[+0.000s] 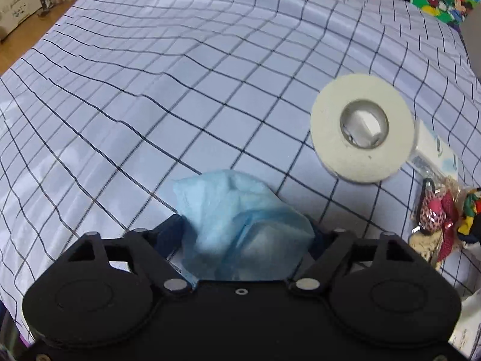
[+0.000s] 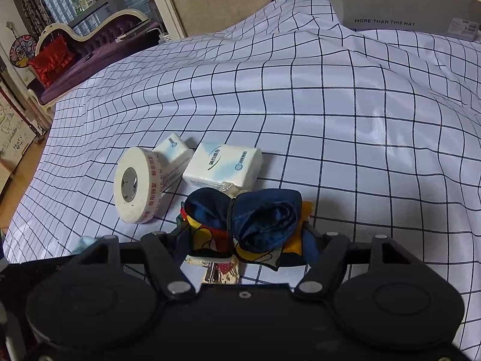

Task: Organize soft objects
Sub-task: 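Grasp the blue face mask with the left tool while the right tool grasps the colourful scarf, then carry the mask and scarf with both tools over the woven basket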

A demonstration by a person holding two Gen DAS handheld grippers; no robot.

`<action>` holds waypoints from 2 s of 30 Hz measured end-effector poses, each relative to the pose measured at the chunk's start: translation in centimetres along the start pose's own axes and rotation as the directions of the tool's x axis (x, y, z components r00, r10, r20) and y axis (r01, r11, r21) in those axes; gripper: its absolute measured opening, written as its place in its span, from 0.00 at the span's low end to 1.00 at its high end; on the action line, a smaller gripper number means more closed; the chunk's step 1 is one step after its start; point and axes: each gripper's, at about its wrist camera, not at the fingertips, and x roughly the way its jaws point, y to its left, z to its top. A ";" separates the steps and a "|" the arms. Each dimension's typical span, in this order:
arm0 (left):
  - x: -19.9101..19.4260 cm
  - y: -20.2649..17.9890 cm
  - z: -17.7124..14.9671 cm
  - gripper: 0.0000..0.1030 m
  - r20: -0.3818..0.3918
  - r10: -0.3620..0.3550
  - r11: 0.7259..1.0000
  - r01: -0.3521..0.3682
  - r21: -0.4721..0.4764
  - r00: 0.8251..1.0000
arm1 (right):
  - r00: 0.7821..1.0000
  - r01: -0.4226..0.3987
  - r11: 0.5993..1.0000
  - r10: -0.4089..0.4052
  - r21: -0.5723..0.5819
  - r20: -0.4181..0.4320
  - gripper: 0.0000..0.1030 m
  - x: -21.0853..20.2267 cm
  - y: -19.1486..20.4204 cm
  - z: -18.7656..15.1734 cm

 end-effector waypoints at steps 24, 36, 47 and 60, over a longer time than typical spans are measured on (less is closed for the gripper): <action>-10.9 5.2 -4.8 0.53 0.098 0.086 0.990 -0.074 -0.118 0.992 | 0.999 0.015 0.996 -0.011 -0.090 0.052 0.68 -0.7 2.5 -0.8; -15.4 12.0 -17.5 0.53 0.051 0.330 0.907 -0.301 -0.293 0.943 | 0.994 -0.081 0.964 0.097 -0.252 0.052 0.68 -4.4 8.1 -4.5; -16.0 15.5 -26.9 0.53 -0.049 0.325 0.860 -0.317 -0.400 0.944 | 0.941 -0.336 0.838 0.283 -0.430 -0.185 0.68 -10.5 14.7 -17.8; -17.2 19.0 -32.4 0.53 -0.071 0.342 0.799 -0.330 -0.502 0.937 | 0.892 -0.424 0.747 0.246 -0.512 -0.380 0.69 -13.0 20.9 -29.7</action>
